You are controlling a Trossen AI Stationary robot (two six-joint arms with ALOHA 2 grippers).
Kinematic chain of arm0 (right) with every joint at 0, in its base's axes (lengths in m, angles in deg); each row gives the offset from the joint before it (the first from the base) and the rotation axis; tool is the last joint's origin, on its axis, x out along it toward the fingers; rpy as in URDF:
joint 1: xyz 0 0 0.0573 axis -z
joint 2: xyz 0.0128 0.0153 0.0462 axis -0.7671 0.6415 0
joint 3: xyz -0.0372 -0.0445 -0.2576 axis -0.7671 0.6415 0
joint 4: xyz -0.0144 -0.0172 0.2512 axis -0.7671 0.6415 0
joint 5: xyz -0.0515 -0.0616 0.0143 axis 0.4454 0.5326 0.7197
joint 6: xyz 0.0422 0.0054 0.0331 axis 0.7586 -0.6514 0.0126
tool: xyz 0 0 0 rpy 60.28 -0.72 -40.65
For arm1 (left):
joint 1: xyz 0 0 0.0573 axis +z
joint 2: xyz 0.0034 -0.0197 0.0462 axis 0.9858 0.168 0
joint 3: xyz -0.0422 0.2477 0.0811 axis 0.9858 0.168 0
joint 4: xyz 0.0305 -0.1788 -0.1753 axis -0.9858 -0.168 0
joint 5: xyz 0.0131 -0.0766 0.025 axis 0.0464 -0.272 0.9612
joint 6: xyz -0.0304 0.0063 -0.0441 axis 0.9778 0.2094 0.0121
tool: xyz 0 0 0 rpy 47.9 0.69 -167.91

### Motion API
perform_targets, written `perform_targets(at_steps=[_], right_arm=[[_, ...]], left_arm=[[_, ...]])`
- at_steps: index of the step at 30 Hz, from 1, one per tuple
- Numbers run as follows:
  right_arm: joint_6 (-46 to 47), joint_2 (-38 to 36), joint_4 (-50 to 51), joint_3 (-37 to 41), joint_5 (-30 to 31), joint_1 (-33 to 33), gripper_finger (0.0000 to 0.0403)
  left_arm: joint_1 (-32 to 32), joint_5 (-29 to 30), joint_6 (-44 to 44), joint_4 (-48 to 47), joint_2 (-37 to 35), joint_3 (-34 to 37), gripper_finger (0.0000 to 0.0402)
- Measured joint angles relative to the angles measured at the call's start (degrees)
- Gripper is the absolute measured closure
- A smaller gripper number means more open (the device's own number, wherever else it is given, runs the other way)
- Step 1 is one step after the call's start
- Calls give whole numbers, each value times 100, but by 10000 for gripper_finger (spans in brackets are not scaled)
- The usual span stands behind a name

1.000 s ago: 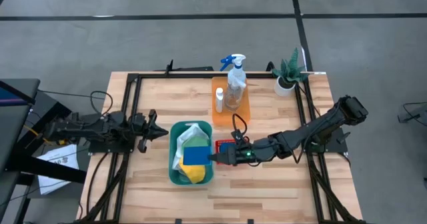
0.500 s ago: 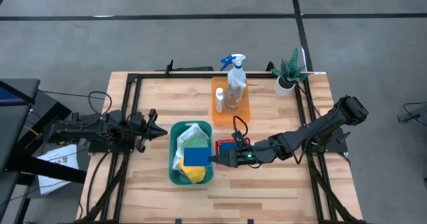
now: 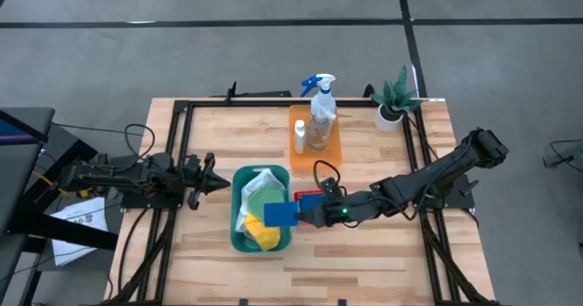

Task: Pick & Place Kitchen Items
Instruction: Put the blue sponge into the red bin

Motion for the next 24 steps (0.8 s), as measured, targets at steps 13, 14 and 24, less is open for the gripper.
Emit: perform_targets(at_steps=[13, 14, 24], right_arm=[[-27, -1087, 1424, 621, 79, 5, 403], [-29, -1251, 1333, 817, 112, -18, 403], [-533, -2003, -752, 2130, 226, 282, 403]], left_arm=[[2, 2, 245, -31, 112, 0, 396], [2, 2, 245, -31, 112, 0, 396], [2, -2, 245, 18, 112, 0, 392]])
